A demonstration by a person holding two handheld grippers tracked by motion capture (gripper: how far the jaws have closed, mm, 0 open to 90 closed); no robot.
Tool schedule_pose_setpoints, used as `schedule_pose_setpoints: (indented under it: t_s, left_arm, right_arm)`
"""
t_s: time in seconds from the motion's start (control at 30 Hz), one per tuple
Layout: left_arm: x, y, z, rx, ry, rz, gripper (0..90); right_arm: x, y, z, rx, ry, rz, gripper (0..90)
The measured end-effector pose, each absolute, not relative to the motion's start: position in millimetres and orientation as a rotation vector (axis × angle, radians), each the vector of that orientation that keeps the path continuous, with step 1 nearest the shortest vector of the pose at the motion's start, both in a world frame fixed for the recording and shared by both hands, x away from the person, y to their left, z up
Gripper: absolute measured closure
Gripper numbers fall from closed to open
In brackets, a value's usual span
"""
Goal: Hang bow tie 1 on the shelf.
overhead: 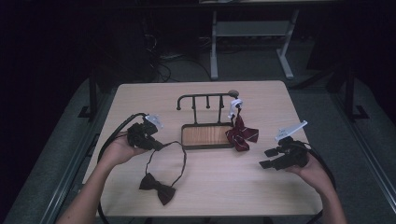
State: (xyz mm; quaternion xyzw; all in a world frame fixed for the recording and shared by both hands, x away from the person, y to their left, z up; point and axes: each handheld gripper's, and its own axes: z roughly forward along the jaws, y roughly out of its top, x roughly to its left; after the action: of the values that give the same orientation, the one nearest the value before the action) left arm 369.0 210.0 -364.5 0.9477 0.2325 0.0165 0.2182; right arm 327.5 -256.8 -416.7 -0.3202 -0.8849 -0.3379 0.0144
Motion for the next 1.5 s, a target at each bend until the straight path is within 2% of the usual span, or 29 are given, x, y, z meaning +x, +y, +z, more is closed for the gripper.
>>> schedule_pose_setpoints:
  t_s: [1.5]
  left_arm:
    - [355.1,212.5,-310.7,2.614,0.516,0.076,89.8]
  right_arm:
    - [328.6,-256.8,-413.8,-0.977,-2.774,-1.060,40.0]
